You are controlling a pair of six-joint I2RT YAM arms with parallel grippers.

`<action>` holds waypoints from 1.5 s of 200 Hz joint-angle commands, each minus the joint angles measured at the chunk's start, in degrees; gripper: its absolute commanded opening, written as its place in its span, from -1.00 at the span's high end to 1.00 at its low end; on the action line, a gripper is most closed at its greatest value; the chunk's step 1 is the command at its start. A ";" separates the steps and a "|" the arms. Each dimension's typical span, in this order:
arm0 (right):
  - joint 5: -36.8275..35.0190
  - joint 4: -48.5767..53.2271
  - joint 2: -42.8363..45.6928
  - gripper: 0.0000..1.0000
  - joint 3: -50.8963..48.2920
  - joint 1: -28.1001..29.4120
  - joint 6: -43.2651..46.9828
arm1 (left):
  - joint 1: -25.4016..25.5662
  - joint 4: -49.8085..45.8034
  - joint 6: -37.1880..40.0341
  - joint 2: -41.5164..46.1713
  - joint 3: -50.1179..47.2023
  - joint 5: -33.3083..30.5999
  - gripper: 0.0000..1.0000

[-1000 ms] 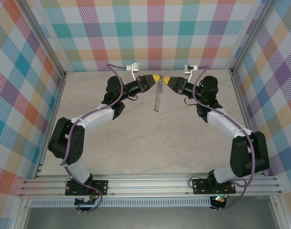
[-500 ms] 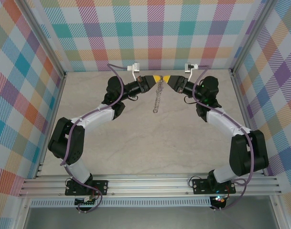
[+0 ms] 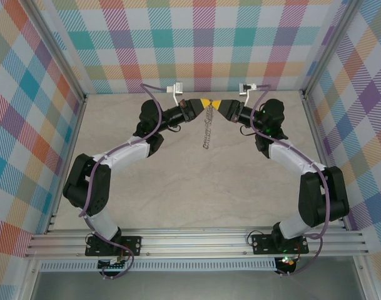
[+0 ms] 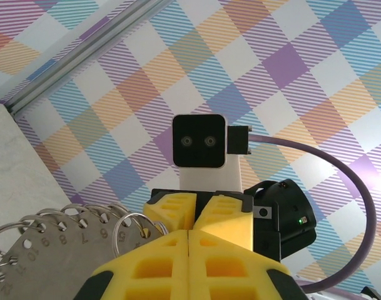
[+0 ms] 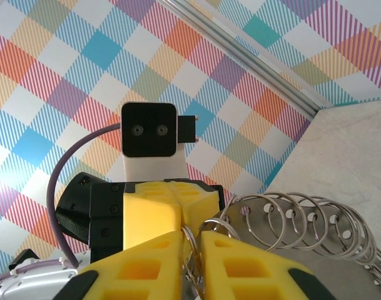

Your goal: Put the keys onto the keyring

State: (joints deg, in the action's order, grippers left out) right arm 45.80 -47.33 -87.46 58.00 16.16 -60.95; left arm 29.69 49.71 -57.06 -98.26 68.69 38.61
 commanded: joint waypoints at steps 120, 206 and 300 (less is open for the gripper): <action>1.55 12.19 6.63 1.00 3.50 0.39 12.10 | 1.60 -16.80 9.83 4.64 9.80 4.05 1.00; 4.89 25.70 7.14 1.00 10.79 0.36 26.23 | -0.63 -48.72 34.58 12.07 20.43 3.75 0.11; 13.66 26.20 3.33 1.00 12.75 0.27 33.84 | -6.52 -76.44 60.98 7.52 35.03 10.85 -0.08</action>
State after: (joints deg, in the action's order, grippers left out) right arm 55.35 -19.20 -84.01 67.70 16.34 -29.91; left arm 24.10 -16.67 -6.24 -88.38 98.65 45.39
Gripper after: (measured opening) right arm 0.067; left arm 0.559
